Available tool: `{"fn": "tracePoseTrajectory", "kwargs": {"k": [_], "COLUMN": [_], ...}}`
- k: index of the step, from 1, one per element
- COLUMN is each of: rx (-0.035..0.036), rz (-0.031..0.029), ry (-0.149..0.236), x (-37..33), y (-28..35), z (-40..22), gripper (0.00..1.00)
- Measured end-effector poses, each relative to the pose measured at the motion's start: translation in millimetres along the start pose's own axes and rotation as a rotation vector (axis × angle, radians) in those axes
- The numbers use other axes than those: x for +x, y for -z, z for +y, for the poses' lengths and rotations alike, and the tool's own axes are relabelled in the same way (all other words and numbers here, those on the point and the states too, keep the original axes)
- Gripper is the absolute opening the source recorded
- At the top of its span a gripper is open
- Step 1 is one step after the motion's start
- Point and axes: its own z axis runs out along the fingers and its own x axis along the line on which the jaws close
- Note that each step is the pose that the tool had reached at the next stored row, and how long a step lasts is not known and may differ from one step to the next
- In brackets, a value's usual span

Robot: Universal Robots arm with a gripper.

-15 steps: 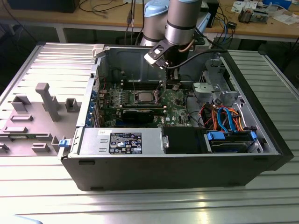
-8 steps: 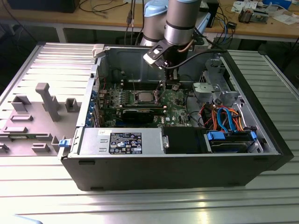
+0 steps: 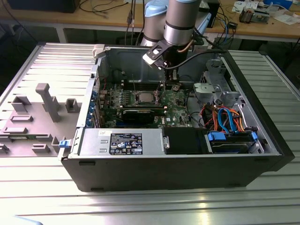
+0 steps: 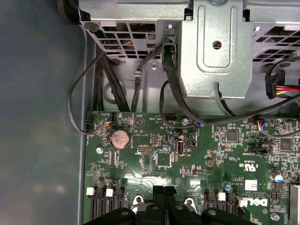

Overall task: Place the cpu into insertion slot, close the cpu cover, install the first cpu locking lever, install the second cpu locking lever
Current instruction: 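Close the cpu cover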

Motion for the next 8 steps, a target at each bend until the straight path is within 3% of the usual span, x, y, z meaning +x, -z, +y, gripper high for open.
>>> {"fn": "tracePoseTrajectory", "kwargs": {"k": [8], "rx": [0.0001], "rz": [0.0000], "ry": [0.000], "x": [0.1], "y": [-0.3], "z": [-2.8], "gripper": [0.11]}}
